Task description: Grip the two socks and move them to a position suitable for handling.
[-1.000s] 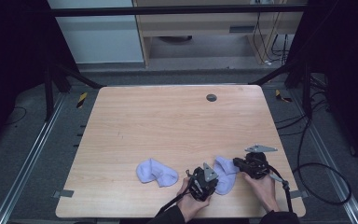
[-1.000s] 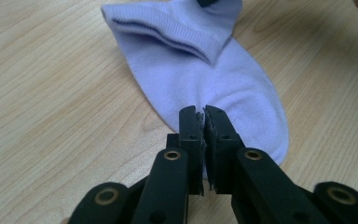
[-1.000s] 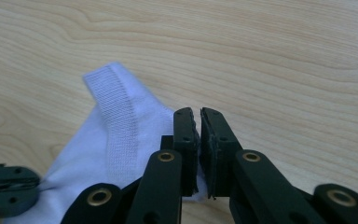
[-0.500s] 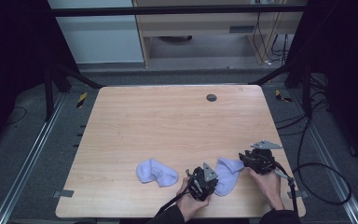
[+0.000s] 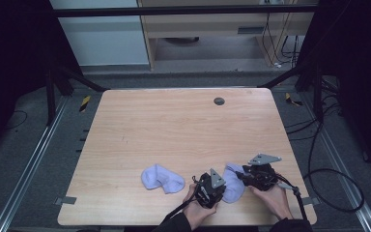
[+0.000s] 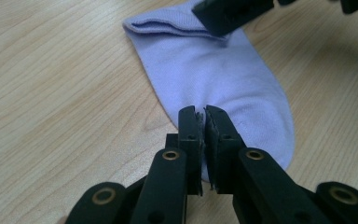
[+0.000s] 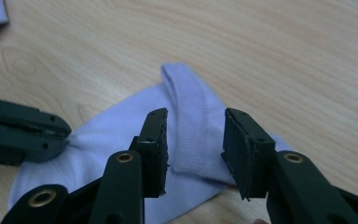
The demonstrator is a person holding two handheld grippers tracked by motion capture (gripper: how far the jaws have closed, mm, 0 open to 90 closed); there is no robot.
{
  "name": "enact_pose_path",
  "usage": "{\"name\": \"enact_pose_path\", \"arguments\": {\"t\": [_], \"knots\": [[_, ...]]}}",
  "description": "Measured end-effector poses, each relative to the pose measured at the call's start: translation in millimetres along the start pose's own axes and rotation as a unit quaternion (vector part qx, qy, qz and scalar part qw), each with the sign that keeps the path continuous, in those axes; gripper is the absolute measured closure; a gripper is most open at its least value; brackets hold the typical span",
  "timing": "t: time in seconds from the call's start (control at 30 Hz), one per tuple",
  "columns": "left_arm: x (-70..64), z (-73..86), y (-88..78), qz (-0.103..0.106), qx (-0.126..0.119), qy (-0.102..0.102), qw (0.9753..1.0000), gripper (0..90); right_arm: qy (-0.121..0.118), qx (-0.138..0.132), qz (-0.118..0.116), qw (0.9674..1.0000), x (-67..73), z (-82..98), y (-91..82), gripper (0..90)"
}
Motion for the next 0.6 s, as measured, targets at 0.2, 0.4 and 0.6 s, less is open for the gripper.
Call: {"name": "enact_pose_path", "arguments": {"t": [0.2,0.4,0.6], "knots": [[0.4,-0.2,0.1,-0.001,-0.001,-0.005,1.0,85.1,0.011,0.023,0.0,0.9997,-0.4,7.9,3.5,78.6],[0.7,0.0,-0.4,0.002,0.002,-0.004,1.0,85.6,0.038,-0.005,0.001,0.9993,-7.9,-3.1,-3.8,82.7],[0.4,0.3,-0.5,0.002,0.002,0.002,1.0,85.6,0.08,-0.021,0.011,0.9965,-27.5,-15.0,5.1,82.0]]}}
Point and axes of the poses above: each handheld gripper's, and its own axes: y roughly forward along the jaws, z roughly out of its underside, x roughly to its left, the point moved 8 cm from there along y, roughly forward along the jaws
